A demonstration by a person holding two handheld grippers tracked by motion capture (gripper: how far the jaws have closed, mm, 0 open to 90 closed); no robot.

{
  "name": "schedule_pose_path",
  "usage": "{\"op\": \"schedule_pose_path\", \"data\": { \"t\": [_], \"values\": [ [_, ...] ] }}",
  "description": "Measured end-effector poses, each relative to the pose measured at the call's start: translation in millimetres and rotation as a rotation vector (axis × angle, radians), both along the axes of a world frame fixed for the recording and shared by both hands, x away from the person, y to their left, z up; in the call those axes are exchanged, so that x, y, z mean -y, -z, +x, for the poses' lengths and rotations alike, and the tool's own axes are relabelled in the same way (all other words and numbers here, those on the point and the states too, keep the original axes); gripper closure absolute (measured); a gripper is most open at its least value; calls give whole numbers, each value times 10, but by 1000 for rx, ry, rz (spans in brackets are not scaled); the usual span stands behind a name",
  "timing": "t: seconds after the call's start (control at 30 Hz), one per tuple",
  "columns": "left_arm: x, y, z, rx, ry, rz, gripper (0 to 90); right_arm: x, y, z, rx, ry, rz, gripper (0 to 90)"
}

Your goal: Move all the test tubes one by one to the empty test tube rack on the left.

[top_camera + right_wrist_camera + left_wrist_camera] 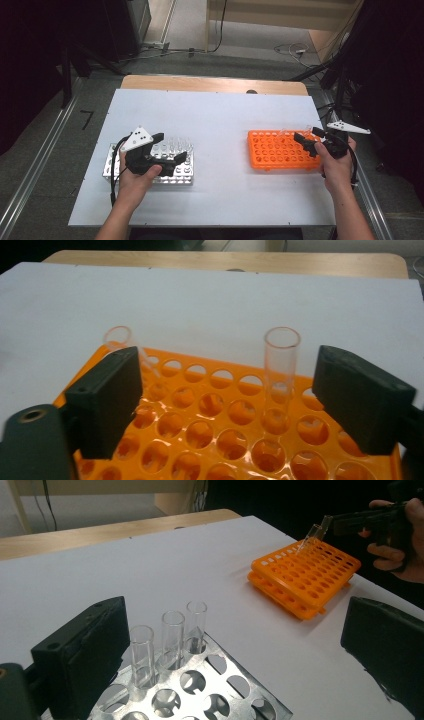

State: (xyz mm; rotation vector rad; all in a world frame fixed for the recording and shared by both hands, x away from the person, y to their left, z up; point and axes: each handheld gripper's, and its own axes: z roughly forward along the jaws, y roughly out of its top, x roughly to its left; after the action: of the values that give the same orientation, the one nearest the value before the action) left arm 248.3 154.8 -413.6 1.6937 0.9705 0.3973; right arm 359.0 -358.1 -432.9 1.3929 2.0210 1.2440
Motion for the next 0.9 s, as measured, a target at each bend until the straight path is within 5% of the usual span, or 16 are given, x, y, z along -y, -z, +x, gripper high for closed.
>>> {"op": "schedule_pose_path", "data": {
  "t": [0.43, 0.9],
  "values": [
    [1, 3, 1, -5, 0, 1, 0, 45, 234, 133, -51, 112, -78, 548],
    [-13, 0, -4, -5, -7, -5, 0, 16, 327, 114, -22, 119, -112, 733]
  ]
}}
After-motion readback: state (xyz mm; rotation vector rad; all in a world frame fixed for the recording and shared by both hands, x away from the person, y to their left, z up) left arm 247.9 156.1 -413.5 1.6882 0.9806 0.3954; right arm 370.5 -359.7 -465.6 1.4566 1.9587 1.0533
